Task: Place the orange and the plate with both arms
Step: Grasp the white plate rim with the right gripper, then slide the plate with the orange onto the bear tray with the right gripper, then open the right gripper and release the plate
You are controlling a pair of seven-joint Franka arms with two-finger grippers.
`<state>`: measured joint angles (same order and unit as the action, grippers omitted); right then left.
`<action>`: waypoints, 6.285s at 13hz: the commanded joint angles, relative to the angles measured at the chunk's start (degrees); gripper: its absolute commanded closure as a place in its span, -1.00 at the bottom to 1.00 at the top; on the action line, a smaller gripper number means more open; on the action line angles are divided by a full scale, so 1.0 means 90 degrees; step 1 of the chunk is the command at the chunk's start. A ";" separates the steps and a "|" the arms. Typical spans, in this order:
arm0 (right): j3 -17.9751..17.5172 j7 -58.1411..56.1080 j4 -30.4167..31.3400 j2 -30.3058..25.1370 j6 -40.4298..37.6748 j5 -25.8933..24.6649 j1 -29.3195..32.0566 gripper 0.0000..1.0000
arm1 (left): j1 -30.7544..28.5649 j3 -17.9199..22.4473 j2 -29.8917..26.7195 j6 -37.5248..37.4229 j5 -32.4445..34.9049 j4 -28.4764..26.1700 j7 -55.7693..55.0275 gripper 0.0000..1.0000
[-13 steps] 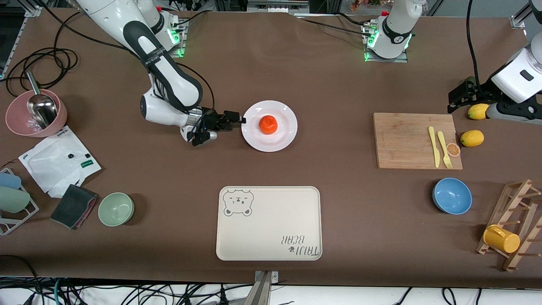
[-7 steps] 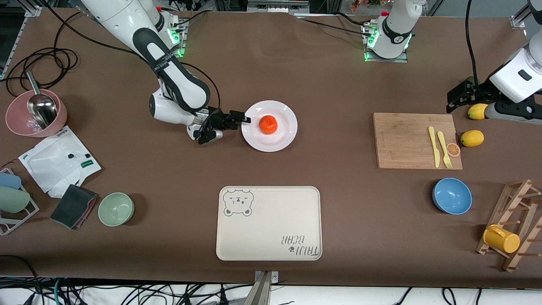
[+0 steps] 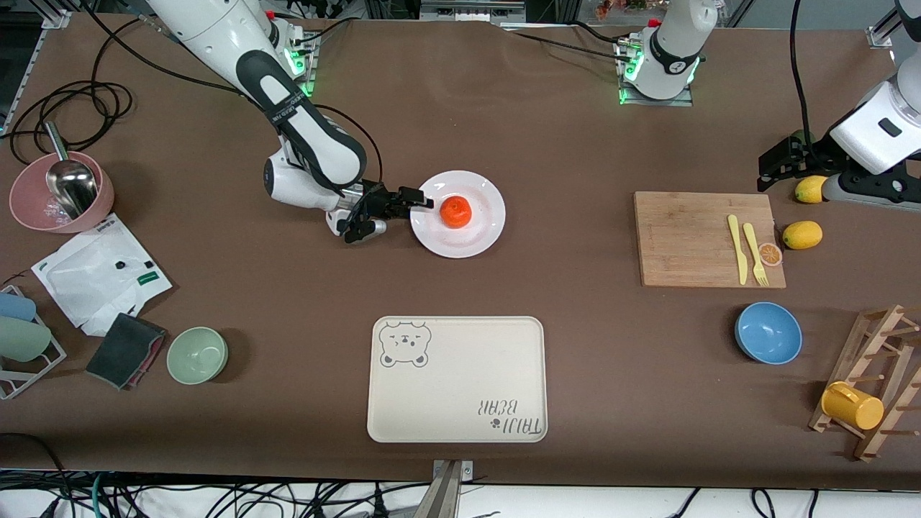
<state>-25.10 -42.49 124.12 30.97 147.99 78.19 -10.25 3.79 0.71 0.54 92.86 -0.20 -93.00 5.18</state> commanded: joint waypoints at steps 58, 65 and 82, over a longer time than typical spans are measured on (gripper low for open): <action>0.0249 0.2162 -0.6777 0.4047 -0.0399 -0.1305 0.0163 1.00 | -0.0020 0.0048 -0.0050 -0.0210 -0.0095 0.0001 0.0166 -1.00; 0.0327 0.2162 -0.6945 0.4195 -0.0399 -0.1530 0.0114 1.00 | -0.0020 0.0038 -0.0050 -0.0210 -0.0144 0.0001 0.0098 -1.00; 0.0561 0.2172 -0.4643 0.2341 -0.0662 -0.2603 0.0622 0.15 | -0.0020 0.0048 -0.0050 -0.0210 -0.0144 0.0001 0.0157 -1.00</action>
<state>-21.00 -24.09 74.03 58.57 142.51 56.63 -5.39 3.67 0.77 0.54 91.57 -0.20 -93.00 5.18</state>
